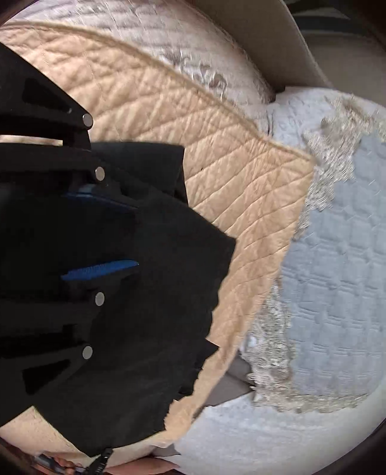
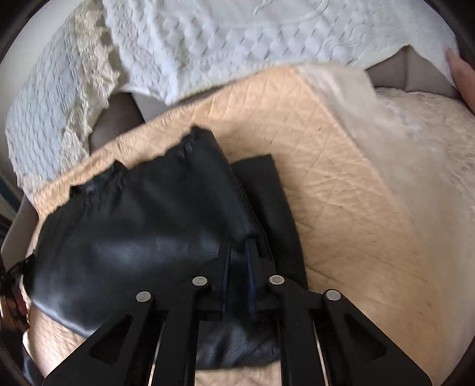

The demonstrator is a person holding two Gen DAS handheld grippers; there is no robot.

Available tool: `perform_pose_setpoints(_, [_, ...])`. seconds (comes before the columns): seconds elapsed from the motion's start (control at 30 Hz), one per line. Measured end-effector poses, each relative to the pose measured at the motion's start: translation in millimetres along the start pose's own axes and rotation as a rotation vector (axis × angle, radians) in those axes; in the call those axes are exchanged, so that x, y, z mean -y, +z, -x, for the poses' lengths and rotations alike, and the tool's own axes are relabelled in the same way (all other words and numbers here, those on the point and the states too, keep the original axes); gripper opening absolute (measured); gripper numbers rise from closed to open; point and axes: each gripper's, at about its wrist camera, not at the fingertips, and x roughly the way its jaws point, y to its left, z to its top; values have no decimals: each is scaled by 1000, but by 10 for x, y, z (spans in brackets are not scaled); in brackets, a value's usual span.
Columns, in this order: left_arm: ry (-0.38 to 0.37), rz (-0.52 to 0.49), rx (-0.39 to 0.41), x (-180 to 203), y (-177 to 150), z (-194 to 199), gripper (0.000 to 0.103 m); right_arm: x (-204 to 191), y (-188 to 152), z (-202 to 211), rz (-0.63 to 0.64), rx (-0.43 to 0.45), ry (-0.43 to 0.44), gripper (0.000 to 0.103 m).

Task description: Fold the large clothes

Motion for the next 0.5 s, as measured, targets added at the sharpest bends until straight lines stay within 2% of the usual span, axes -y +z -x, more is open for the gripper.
perform_pose_setpoints(0.07, [-63,18,17,-18,-121,269,40,-25,-124,190,-12,26,29,33])
perform_pose_setpoints(0.1, [-89,17,33,-40,-209,383,48,-48,-210,267,-15,35,54,37])
perform_pose_setpoints(0.13, [-110,2,50,-34,-296,475,51,-81,-303,310,-3,36,86,41])
perform_pose_setpoints(0.17, [-107,-29,64,11,-384,517,55,-108,-366,307,13,30,103,41])
perform_pose_setpoints(0.23, [-33,-87,39,27,-484,404,55,-63,-417,149,3,-4,81,41])
perform_pose_setpoints(0.3, [-19,-53,-21,-88,-497,174,48,132,-464,-26,-110,-65,107,33])
perform_pose_setpoints(0.33, [-18,-33,-16,-101,-506,194,47,169,-469,-15,-151,-61,115,31])
perform_pose_setpoints(0.4, [-30,-5,3,-84,-536,367,49,142,-506,140,-182,-21,131,35])
perform_pose_setpoints(0.43, [-41,17,10,-88,-560,455,51,121,-549,227,-186,-5,134,44])
perform_pose_setpoints(0.47, [-59,53,11,-110,-614,543,59,125,-595,285,-201,3,138,55])
perform_pose_setpoints(0.5, [-74,83,10,-142,-665,581,64,151,-653,322,-229,7,147,59])
